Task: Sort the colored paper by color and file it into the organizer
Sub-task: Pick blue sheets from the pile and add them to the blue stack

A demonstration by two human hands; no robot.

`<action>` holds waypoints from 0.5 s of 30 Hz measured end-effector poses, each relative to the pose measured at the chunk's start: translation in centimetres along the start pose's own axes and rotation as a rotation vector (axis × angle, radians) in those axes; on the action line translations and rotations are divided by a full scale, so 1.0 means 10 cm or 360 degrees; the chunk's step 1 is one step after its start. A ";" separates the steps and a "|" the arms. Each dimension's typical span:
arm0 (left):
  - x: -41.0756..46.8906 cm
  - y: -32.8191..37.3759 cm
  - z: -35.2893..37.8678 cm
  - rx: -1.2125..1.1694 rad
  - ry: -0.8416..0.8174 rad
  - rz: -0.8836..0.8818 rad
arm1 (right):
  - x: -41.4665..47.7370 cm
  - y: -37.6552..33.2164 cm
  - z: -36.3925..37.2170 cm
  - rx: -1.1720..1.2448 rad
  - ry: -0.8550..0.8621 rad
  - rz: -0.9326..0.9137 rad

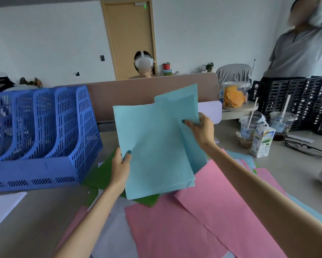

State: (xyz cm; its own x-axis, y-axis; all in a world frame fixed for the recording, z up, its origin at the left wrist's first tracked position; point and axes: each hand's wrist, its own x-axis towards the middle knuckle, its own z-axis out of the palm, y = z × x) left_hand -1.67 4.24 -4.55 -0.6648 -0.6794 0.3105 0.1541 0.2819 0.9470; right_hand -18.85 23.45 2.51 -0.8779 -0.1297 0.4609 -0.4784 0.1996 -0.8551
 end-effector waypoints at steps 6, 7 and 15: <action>0.14 0.38 -0.06 -0.0087 -0.0021 0.0074 | -0.01 -0.57 -0.14 0.0286 -0.0054 -0.0141; 0.16 0.44 -0.07 -0.0094 -0.0025 0.0081 | -0.02 -0.65 -0.16 0.0349 -0.0078 -0.0149; 0.01 0.84 -0.08 -0.0112 -0.0071 0.0180 | -0.17 -1.08 -0.34 0.0709 -0.0293 -0.0117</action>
State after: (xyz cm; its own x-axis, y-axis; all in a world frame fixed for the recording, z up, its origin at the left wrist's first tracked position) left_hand 0.16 5.96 3.53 -0.6717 -0.6149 0.4132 0.2798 0.3058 0.9100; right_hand -12.29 24.85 11.73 -0.8052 -0.3054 0.5084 -0.4490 -0.2462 -0.8589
